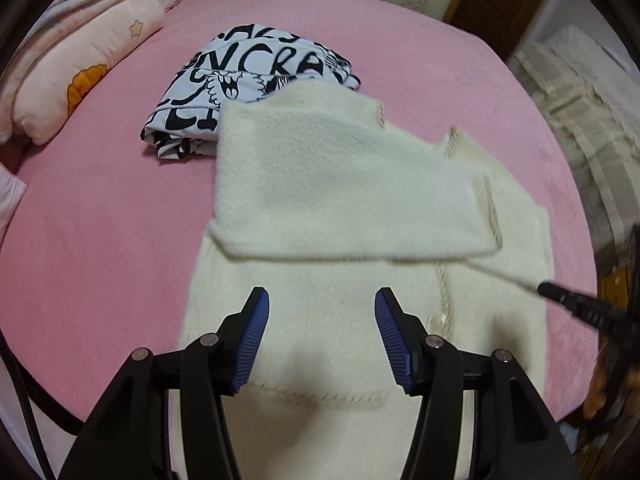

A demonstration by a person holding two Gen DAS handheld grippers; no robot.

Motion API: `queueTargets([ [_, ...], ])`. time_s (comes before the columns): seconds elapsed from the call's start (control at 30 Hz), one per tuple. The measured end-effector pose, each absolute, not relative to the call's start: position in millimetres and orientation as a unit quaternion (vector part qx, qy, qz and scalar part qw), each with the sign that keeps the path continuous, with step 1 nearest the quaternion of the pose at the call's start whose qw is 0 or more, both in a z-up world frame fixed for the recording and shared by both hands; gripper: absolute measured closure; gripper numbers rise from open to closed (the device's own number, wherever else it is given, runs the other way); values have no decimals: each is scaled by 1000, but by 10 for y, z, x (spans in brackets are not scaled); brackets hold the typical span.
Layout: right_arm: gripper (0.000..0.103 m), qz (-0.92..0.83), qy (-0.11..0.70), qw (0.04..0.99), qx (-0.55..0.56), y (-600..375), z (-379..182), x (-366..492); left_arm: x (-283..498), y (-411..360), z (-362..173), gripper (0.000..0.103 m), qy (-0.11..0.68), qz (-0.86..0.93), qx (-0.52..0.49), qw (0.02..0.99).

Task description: Fold large clothes

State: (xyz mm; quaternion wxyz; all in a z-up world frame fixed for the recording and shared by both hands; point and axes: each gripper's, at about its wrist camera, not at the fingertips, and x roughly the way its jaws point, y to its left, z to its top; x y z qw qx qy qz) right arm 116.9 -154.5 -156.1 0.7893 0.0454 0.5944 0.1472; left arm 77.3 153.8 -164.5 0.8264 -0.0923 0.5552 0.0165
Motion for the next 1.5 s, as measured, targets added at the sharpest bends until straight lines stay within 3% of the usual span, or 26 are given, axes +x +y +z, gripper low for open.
queueTargets([
  [0.53,90,100,622,773,69,-1960,-1852,-169,-217,2390,-2385,49,631,24,-136,763],
  [0.6,78,100,622,773,77,-2027,-1887,-376,-351,2448,-2501,49,639,15,-130,758],
  [0.67,56,103,614,778,85,-2100,-1902,-556,-450,2481,-2583,49,645,7,-124,754],
  [0.73,49,95,611,782,79,-2188,-1949,-735,-564,2509,-2693,49,653,1,-118,748],
  [1.1,49,26,646,758,88,-2764,-2410,-1306,-1018,2612,-3073,49,668,-14,-124,733],
  [1.5,49,7,639,760,120,-3167,-2597,-1280,-1293,2732,-3198,46,661,-13,-158,734],
])
